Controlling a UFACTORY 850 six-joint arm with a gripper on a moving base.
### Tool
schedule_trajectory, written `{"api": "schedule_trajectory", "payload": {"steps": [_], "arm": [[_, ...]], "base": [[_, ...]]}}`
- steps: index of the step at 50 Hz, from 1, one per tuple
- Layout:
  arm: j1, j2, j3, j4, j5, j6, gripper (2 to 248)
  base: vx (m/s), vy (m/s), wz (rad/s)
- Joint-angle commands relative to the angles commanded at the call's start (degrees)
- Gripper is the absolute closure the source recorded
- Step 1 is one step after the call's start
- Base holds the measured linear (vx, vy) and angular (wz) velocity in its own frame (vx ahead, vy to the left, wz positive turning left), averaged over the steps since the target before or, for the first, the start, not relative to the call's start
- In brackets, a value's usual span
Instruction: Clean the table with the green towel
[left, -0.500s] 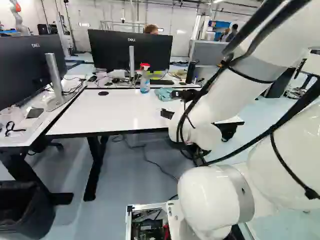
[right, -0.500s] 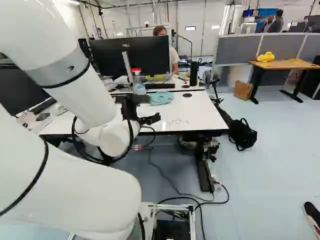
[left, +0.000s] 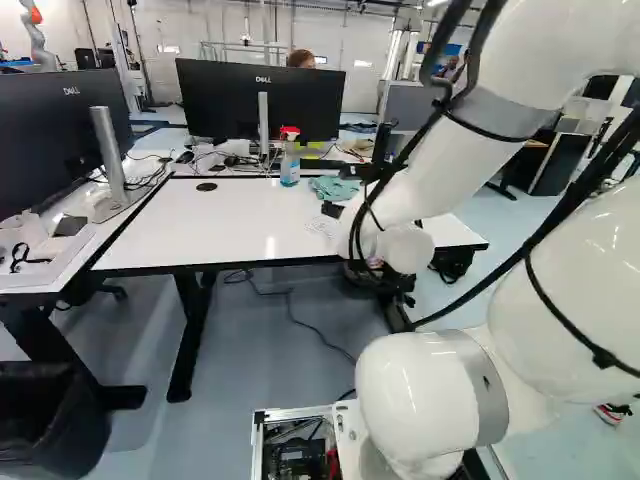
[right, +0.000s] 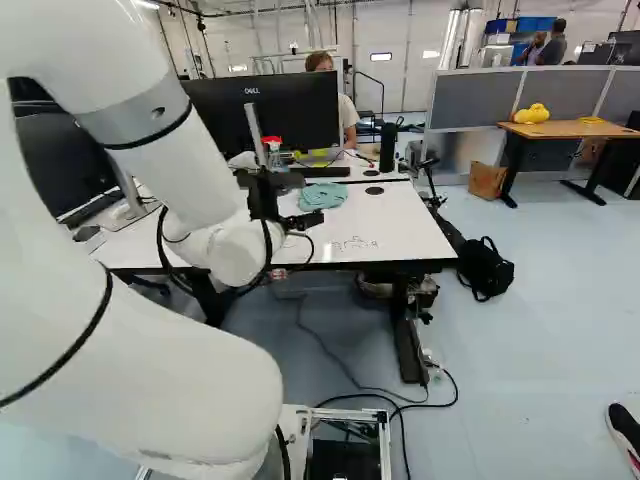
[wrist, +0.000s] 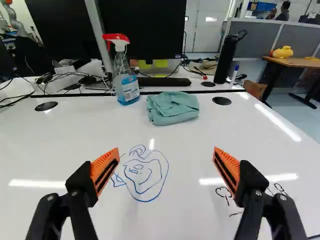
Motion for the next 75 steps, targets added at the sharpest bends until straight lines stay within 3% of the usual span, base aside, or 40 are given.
{"api": "schedule_trajectory", "payload": {"steps": [29,75], "arm": [[0.06,-5.27,-8.98,0.00,0.00,0.00,3],[0.13,-19.19,-23.12,0.00,-0.09,0.00,3]], "base": [[0.000,0.000,0.000],[0.000,0.000,0.000]]}}
